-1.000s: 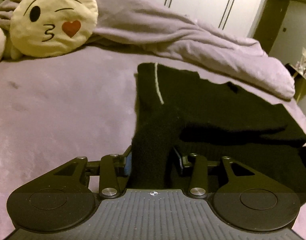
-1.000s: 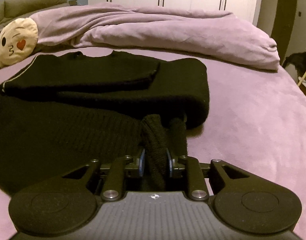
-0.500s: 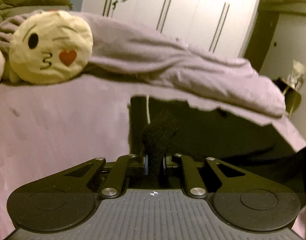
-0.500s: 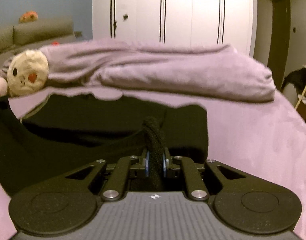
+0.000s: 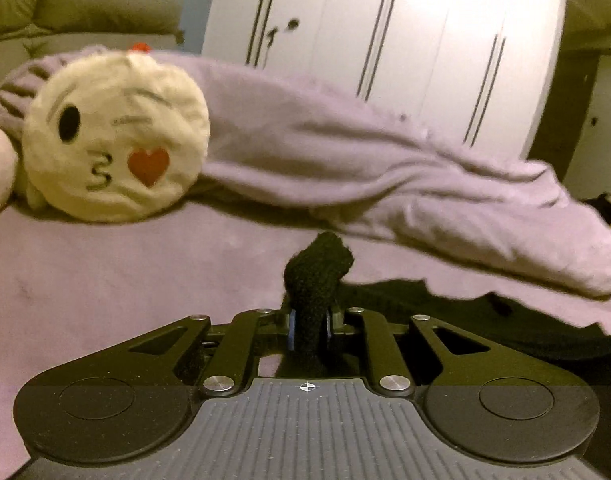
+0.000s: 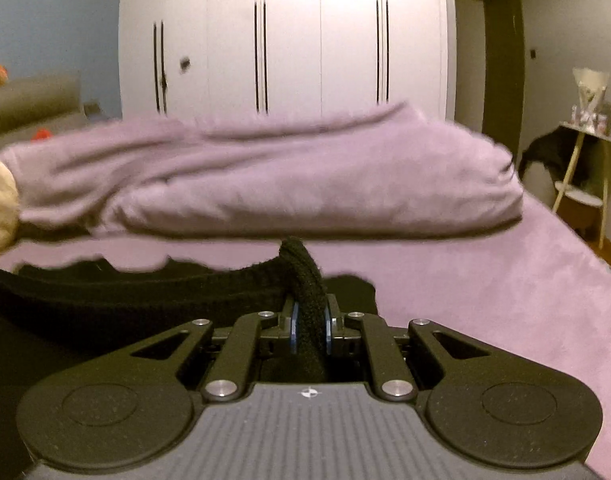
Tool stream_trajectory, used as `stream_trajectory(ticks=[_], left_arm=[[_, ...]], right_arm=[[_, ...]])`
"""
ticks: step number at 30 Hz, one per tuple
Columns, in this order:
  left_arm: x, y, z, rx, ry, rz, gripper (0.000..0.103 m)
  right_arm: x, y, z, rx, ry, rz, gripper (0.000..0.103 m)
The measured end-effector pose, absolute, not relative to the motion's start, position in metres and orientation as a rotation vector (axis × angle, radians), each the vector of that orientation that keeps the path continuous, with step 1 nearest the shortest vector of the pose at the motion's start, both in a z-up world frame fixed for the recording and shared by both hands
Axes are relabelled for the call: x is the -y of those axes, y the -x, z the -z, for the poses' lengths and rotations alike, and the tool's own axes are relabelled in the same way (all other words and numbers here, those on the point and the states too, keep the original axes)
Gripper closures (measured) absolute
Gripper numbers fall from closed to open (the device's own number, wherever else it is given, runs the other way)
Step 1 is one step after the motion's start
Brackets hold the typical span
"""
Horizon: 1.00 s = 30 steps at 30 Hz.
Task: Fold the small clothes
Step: 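Lift the held hem with both grippers and fold it over toward the collar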
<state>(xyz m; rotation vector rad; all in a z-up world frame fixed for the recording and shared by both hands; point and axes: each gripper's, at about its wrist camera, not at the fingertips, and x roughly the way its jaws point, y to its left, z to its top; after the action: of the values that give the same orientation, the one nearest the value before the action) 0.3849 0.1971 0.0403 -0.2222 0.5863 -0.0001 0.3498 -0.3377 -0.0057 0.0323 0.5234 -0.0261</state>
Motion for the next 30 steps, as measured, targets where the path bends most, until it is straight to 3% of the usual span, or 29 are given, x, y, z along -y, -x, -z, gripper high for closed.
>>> stream_trajectory(ticks=[4, 8, 10, 12, 15, 17, 19, 30], left_arm=[[-0.186, -0.414, 0.002, -0.735, 0.192, -0.010, 0.081], [-0.186, -0.418, 0.024, -0.795, 0.189, 0.062, 0.051], [-0.189, -0.417, 0.031, -0.810, 0.211, 0.074, 0.050], [-0.187, -0.416, 0.033, -0.810, 0.209, 0.076, 0.054], [-0.183, -0.410, 0.030, -0.793, 0.198, 0.082, 0.070], [-0.178, -0.407, 0.027, -0.785, 0.163, 0.084, 0.081], [-0.177, -0.406, 0.022, -0.781, 0.141, 0.077, 0.085], [-0.180, -0.396, -0.002, -0.762, 0.151, 0.061, 0.087]], right_arm=[[0.342, -0.374, 0.034, -0.622, -0.004, 0.022, 0.087], [0.354, -0.380, 0.038, -0.649, -0.044, -0.063, 0.066], [0.356, -0.385, 0.040, -0.664, -0.050, -0.085, 0.063], [0.354, -0.386, 0.042, -0.665, -0.038, -0.095, 0.065], [0.347, -0.380, 0.040, -0.632, -0.011, -0.085, 0.085], [0.345, -0.375, 0.038, -0.606, -0.010, -0.073, 0.089], [0.341, -0.370, 0.034, -0.582, 0.011, -0.058, 0.090], [0.331, -0.360, 0.009, -0.503, 0.029, -0.034, 0.091]])
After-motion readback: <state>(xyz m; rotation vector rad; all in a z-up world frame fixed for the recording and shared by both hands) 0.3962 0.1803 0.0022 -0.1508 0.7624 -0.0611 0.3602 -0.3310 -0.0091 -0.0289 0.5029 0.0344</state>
